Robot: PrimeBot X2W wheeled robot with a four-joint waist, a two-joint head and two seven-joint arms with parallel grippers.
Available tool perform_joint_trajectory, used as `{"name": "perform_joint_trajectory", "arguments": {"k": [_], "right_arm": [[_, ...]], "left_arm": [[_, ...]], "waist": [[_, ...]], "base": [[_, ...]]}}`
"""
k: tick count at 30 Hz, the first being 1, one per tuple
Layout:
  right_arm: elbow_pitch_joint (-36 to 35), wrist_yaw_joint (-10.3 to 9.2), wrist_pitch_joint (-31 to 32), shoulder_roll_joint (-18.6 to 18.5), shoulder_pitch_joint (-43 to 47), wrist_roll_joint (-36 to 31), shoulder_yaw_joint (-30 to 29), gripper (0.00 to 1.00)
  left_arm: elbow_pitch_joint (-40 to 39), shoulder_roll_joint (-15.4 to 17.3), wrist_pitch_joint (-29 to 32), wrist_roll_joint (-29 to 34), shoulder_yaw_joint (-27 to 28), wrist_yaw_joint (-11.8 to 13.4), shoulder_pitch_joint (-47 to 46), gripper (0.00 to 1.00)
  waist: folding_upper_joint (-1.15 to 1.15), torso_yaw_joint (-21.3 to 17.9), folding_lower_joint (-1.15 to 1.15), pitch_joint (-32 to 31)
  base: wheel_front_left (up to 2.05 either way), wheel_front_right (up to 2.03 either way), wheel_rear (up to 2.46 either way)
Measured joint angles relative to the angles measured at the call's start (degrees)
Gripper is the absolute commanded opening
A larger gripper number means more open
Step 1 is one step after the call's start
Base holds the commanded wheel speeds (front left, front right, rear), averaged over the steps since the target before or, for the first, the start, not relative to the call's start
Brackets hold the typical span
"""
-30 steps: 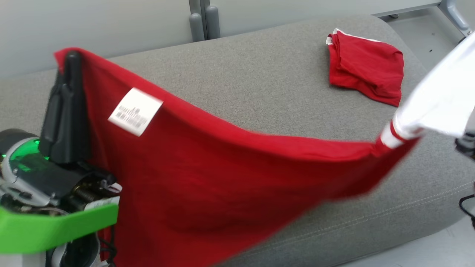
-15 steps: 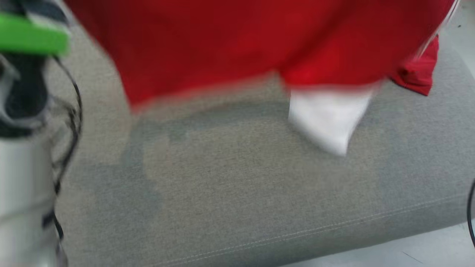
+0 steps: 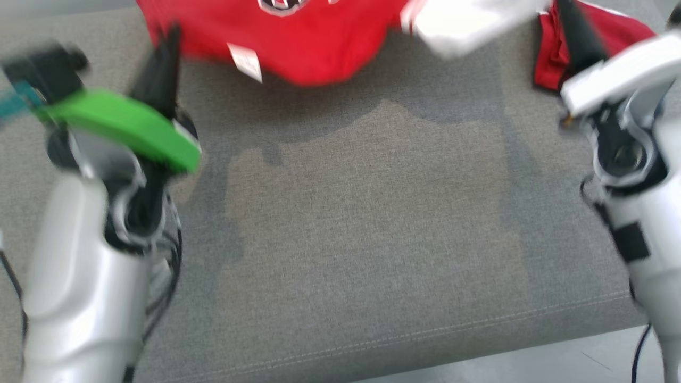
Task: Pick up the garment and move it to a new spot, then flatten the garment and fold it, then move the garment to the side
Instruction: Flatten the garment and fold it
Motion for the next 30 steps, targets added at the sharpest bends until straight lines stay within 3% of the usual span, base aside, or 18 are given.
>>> {"name": "perform_joint_trajectory", "arguments": {"k": [6,11,14,30], "right_arm": [[7.01,2.76,-1.87,2.61,11.37,2.18,0.63,0.0],[8.92,7.24,-4.72,3.13,15.45,3.23,0.11,0.0],[8.58,8.6,-6.37,3.08,17.39,3.93,-0.62,0.0],[-0.09,9.6,-7.14,0.92,31.99,4.58,5.49,0.0]], "left_arm": [[7.3,0.6,-3.72,-0.25,0.27,-1.91,12.7,0.0],[8.98,1.09,-9.18,-0.88,2.91,-4.6,15.45,0.0],[9.06,1.04,-11.88,-1.62,4.15,-5.26,16.99,0.0],[11.13,2.11,-19.57,-1.71,5.25,-6.5,31.85,0.0]], "waist": [[0.0,-0.72,0.0,2.58],[0.0,-1.34,0.0,2.94],[0.0,-1.21,0.0,2.13],[0.0,-2.04,0.0,-5.0]], "base": [[0.0,0.0,0.0],[0.0,0.0,0.0],[0.0,0.0,0.0],[0.0,0.0,0.0]]}}
